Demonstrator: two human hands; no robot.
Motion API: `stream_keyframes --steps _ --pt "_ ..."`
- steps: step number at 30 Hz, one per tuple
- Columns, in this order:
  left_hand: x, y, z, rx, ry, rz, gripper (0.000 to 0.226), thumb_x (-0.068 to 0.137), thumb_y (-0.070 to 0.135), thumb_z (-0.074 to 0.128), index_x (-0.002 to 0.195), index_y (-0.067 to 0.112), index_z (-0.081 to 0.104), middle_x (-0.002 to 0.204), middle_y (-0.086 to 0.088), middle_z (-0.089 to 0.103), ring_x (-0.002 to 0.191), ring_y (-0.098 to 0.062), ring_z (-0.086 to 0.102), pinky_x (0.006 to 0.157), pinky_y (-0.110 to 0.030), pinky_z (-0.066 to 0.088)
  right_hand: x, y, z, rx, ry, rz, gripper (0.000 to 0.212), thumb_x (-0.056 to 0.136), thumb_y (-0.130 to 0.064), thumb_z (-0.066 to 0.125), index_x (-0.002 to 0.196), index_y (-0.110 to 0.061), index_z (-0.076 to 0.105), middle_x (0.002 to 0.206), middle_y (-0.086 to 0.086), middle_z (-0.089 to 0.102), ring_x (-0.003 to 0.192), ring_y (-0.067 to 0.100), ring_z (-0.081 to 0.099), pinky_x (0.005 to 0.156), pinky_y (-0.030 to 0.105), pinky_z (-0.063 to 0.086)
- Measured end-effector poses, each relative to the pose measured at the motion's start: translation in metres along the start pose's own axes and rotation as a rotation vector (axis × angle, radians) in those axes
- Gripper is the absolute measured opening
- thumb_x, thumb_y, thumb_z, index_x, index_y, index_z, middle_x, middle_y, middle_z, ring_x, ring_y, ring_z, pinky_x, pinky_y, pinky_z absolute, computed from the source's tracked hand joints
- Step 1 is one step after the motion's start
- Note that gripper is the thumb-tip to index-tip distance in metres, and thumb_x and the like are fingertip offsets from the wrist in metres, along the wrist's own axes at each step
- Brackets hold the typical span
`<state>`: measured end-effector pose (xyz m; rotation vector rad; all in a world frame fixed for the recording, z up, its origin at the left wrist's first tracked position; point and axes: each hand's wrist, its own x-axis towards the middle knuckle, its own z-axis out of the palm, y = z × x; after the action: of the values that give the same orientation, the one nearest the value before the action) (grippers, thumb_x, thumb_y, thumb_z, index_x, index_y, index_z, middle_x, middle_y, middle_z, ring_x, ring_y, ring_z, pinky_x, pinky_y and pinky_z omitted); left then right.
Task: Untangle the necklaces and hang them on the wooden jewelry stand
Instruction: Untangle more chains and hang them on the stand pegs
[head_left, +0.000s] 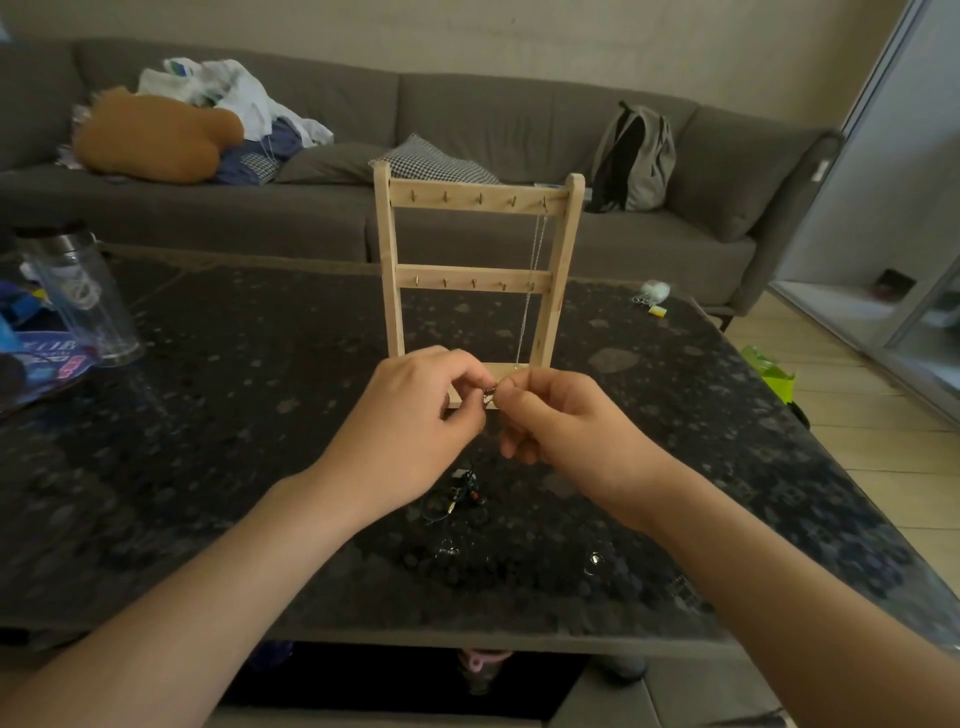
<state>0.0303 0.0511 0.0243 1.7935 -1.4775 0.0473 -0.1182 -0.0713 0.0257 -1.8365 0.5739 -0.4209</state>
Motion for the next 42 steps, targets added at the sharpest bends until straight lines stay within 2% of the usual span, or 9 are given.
stream_keyframes --steps 3,7,13,16,19,24,32,38,42 --pt "0.000 0.001 0.001 0.000 -0.031 -0.004 0.017 0.100 0.012 0.072 0.114 0.019 0.079 0.066 0.021 0.049 0.064 0.006 0.060 0.080 -0.024 0.058 0.000 0.001 0.000 0.021 0.021 0.015 0.021 0.111 -0.024 0.055 0.100 -0.016 0.070 0.070 -0.003 0.066 0.072 0.015 0.062 0.069 0.029 0.050" --pt "0.000 0.001 0.002 -0.032 -0.040 -0.052 0.012 0.101 0.017 0.073 0.110 0.022 0.079 0.064 0.020 0.055 0.063 0.005 0.062 0.066 -0.010 0.050 0.001 0.000 0.000 0.026 0.001 0.041 0.026 0.111 -0.019 0.049 0.095 -0.011 0.067 0.066 -0.009 0.064 0.073 0.013 0.063 0.070 0.030 0.050" --pt "0.001 -0.007 0.002 -0.194 -0.038 -0.143 0.007 0.104 0.027 0.069 0.103 0.029 0.075 0.093 0.015 0.074 0.088 -0.004 0.071 0.075 -0.020 0.057 0.000 -0.002 -0.001 -0.127 -0.009 0.028 0.024 0.110 -0.024 0.053 0.097 -0.012 0.069 0.071 -0.001 0.070 0.068 0.015 0.057 0.068 0.030 0.049" --pt "0.001 -0.010 0.001 -0.224 -0.047 -0.169 0.006 0.105 0.029 0.067 0.101 0.030 0.071 0.091 0.015 0.072 0.088 -0.002 0.069 0.073 -0.013 0.048 0.000 0.001 -0.004 -0.130 0.019 -0.023 0.020 0.110 -0.025 0.057 0.101 -0.013 0.070 0.071 -0.002 0.070 0.062 0.007 0.058 0.061 0.020 0.049" --pt "0.001 -0.009 0.000 -0.240 -0.046 -0.151 0.006 0.106 0.028 0.066 0.101 0.031 0.069 0.090 0.017 0.070 0.088 -0.002 0.070 0.071 -0.010 0.048 0.000 0.003 -0.007 -0.093 0.060 -0.078 0.017 0.108 -0.025 0.061 0.102 -0.013 0.071 0.073 -0.002 0.070 0.066 0.003 0.064 0.065 0.015 0.050" --pt "0.003 -0.009 -0.002 -0.288 -0.036 -0.119 0.008 0.103 0.025 0.070 0.101 0.031 0.074 0.089 0.019 0.072 0.086 -0.005 0.071 0.070 -0.012 0.051 0.000 0.004 -0.008 -0.055 0.104 -0.123 0.015 0.106 -0.023 0.065 0.096 -0.015 0.073 0.074 0.002 0.072 0.071 0.013 0.066 0.070 0.026 0.053" --pt "0.003 -0.010 -0.001 -0.310 -0.065 -0.104 0.009 0.103 0.027 0.068 0.099 0.032 0.075 0.092 0.018 0.072 0.091 -0.007 0.069 0.072 -0.013 0.050 -0.002 0.002 -0.009 0.017 0.087 -0.095 0.015 0.105 -0.019 0.065 0.103 -0.012 0.078 0.081 0.003 0.075 0.076 0.011 0.070 0.070 0.016 0.051" --pt "0.003 -0.010 -0.002 -0.309 -0.061 -0.132 0.010 0.102 0.027 0.070 0.095 0.033 0.076 0.089 0.017 0.073 0.086 -0.006 0.069 0.070 -0.010 0.048 -0.002 0.003 -0.007 -0.014 0.079 -0.116 0.015 0.104 -0.020 0.069 0.096 -0.012 0.080 0.080 0.006 0.077 0.075 0.010 0.070 0.069 0.017 0.052" --pt "0.003 -0.008 -0.004 -0.389 -0.117 -0.193 0.012 0.102 0.026 0.069 0.093 0.030 0.077 0.085 0.012 0.074 0.081 -0.004 0.069 0.075 -0.021 0.052 -0.002 0.004 -0.007 -0.023 0.096 -0.117 0.015 0.104 -0.019 0.068 0.097 -0.012 0.079 0.080 0.007 0.077 0.074 0.011 0.071 0.070 0.016 0.052"
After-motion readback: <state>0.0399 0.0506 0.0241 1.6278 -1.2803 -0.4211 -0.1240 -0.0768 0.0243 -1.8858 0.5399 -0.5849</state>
